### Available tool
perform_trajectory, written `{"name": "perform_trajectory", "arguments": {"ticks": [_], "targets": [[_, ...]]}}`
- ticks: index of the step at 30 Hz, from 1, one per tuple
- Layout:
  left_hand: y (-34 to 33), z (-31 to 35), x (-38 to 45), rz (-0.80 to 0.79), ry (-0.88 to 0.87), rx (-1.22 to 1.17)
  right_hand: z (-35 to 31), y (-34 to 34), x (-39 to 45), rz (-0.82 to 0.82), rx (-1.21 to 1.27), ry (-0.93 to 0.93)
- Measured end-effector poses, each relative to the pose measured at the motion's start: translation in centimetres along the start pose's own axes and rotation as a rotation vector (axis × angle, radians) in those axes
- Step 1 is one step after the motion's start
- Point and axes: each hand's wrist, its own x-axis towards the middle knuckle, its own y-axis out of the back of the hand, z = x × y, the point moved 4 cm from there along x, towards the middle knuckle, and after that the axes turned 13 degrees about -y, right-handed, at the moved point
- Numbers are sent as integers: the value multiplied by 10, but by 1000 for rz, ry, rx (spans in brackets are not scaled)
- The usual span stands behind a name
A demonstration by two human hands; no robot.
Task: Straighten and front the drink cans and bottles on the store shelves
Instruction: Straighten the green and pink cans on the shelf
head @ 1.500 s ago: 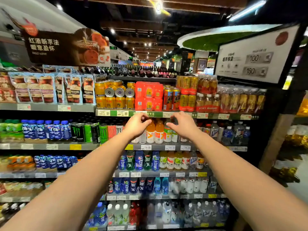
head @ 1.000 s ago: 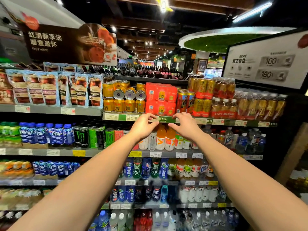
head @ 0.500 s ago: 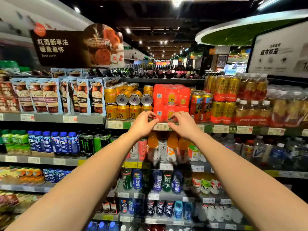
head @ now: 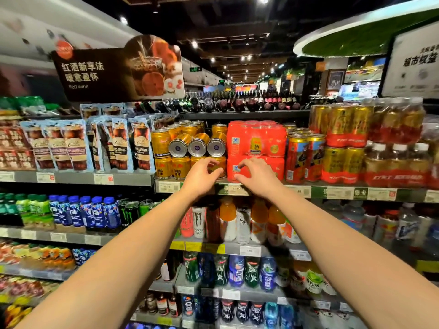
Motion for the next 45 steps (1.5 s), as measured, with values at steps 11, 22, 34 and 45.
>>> {"name": "perform_trajectory", "arguments": {"ticks": [11, 22, 34, 45], "targets": [[11, -51, -2, 1, -32, -76, -25, -44, 10, 4, 52, -31], [14, -121, -98, 129, 179, -146, -58, -143, -29, -148, 296, 65], [37, -216, -150, 142, 298, -108, -101, -231, -44, -262, 363, 6], [72, -333, -161, 17, 257, -213, -183, -302, -28, -222, 350, -205]]}}
